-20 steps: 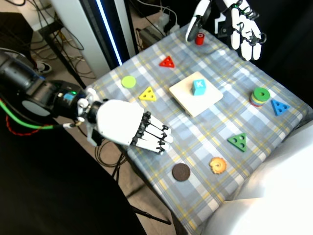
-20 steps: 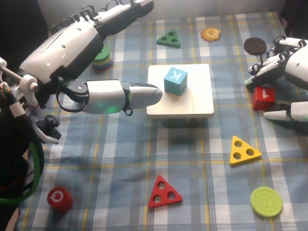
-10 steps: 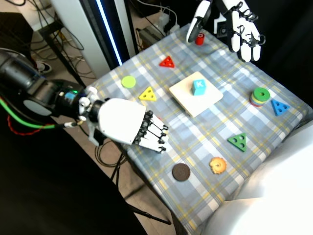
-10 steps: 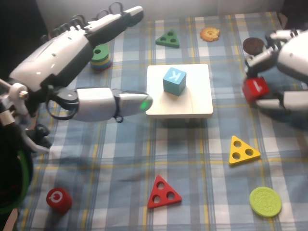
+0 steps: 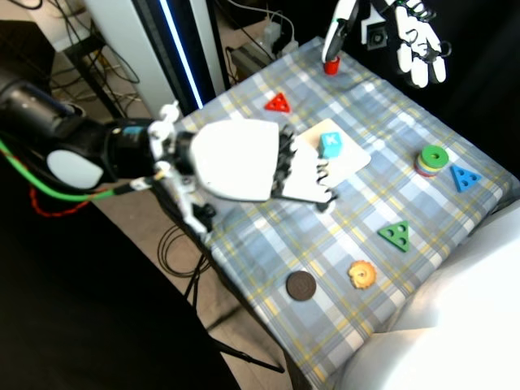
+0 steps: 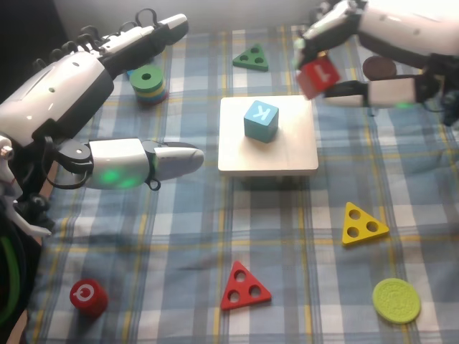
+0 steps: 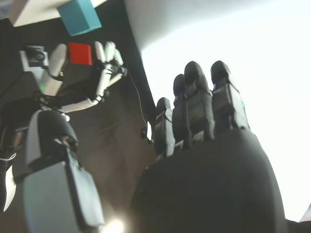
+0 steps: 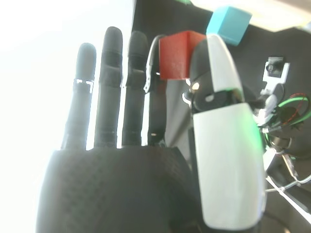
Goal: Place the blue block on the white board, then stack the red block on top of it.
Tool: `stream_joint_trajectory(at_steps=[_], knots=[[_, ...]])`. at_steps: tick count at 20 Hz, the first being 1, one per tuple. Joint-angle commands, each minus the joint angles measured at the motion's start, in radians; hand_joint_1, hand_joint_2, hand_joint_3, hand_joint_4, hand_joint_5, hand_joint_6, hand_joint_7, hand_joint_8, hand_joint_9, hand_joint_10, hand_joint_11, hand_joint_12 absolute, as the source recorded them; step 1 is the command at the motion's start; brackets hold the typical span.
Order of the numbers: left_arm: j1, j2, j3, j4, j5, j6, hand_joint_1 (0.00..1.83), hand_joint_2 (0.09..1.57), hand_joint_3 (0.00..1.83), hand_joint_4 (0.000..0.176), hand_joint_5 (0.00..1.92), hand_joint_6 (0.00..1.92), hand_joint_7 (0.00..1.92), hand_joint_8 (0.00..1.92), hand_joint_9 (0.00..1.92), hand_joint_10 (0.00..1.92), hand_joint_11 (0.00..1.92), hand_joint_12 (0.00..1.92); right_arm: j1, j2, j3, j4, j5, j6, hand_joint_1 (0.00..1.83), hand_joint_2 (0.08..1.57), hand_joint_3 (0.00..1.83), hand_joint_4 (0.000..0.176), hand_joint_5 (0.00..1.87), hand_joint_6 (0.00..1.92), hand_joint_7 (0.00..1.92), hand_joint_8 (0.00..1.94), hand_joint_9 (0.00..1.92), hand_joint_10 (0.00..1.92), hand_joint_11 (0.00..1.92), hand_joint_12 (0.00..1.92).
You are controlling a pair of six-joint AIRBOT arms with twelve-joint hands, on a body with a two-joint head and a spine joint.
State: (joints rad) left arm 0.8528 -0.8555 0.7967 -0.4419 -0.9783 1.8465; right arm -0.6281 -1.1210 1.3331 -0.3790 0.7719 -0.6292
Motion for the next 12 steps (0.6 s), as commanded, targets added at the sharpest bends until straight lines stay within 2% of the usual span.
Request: stream_joint_trajectory(at_steps=[1,3,6,7,9,10,12], knots=[[-0.004,0.007,0.000,0.025,-0.120,-0.007,0.80,0.90,0.00,0.176,0.23,0.00,0.29,0.00,0.32,0.00,0.00,0.27,0.024,-0.013,0.008,0.010,0.093,0.014,1.12,1.13,0.00,0.000,0.95,1.02,0.88,0.00,0.86,0.01,0.34,1.13],[-0.003,0.007,0.000,0.024,-0.120,-0.007,0.81,0.90,0.00,0.169,0.24,0.00,0.30,0.00,0.34,0.00,0.00,0.34,0.035,-0.045,0.035,-0.034,0.088,0.076,1.14,1.11,0.00,0.000,0.98,0.98,0.89,0.01,0.84,0.00,0.33,1.00],[-0.003,0.007,0.001,0.023,-0.119,-0.007,0.82,0.90,0.00,0.167,0.24,0.00,0.30,0.00,0.34,0.00,0.00,0.34,0.045,-0.082,0.073,-0.075,0.088,0.158,1.16,1.11,0.00,0.000,0.98,0.97,0.90,0.00,0.82,0.00,0.31,0.97],[-0.003,0.007,0.001,0.022,-0.119,-0.007,0.80,0.91,0.00,0.173,0.23,0.00,0.30,0.00,0.33,0.00,0.00,0.37,0.051,-0.093,0.082,-0.088,0.085,0.172,1.15,1.12,0.00,0.000,0.96,1.00,0.88,0.00,0.81,0.00,0.31,0.94],[-0.003,0.007,0.001,0.020,-0.118,-0.007,0.80,0.91,0.00,0.166,0.23,0.00,0.30,0.00,0.34,0.00,0.00,0.44,0.059,-0.104,0.085,-0.103,0.076,0.172,1.15,1.12,0.00,0.000,0.97,0.99,0.88,0.00,0.82,0.01,0.33,0.93],[-0.003,0.007,0.002,0.019,-0.117,-0.007,0.80,0.91,0.00,0.174,0.22,0.00,0.30,0.00,0.34,0.00,0.00,0.44,0.062,-0.109,0.087,-0.106,0.075,0.172,1.16,1.11,0.00,0.000,0.98,0.97,0.90,0.01,0.83,0.01,0.34,0.93],[-0.003,0.006,0.003,0.016,-0.112,-0.007,0.80,0.91,0.00,0.176,0.22,0.00,0.31,0.00,0.35,0.00,0.00,0.43,0.070,-0.118,0.089,-0.120,0.071,0.172,1.16,1.11,0.00,0.000,0.99,0.95,0.91,0.01,0.84,0.01,0.34,0.94]])
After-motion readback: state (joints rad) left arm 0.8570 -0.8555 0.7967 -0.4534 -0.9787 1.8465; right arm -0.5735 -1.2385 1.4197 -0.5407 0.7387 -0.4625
